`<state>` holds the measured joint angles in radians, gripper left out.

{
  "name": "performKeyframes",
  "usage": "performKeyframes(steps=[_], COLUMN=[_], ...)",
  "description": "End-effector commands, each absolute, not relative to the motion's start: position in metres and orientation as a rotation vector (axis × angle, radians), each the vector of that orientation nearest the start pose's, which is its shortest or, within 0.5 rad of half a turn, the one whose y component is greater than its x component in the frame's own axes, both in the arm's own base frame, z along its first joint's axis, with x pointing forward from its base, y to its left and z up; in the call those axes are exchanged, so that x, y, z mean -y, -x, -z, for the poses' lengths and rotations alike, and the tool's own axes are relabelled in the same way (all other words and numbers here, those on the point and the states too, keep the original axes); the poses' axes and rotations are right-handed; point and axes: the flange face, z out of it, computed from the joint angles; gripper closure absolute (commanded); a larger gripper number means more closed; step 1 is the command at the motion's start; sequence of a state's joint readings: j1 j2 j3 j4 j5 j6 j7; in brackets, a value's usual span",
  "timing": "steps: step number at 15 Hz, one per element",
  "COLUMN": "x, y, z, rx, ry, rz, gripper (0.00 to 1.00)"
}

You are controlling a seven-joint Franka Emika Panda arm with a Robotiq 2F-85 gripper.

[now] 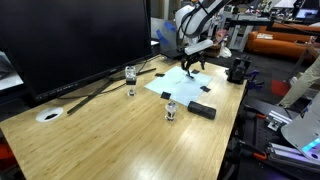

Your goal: Draw an "x" on the paper

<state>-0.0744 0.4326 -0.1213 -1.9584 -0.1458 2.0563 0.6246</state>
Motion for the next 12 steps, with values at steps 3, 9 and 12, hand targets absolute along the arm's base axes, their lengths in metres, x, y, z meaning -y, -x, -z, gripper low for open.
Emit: performKeyframes(steps=[3,9,12], x=[0.117,0.116,0.127], y=[-0.568,-0.567,-0.569], z=[-0.234,-0.233,-0.228], rx=[-1.181,-1.161,-1.112], ry=[3.124,3.144,3.177], rz=[-0.505,-0.524,-0.528], gripper=[0.0,0.0,0.0])
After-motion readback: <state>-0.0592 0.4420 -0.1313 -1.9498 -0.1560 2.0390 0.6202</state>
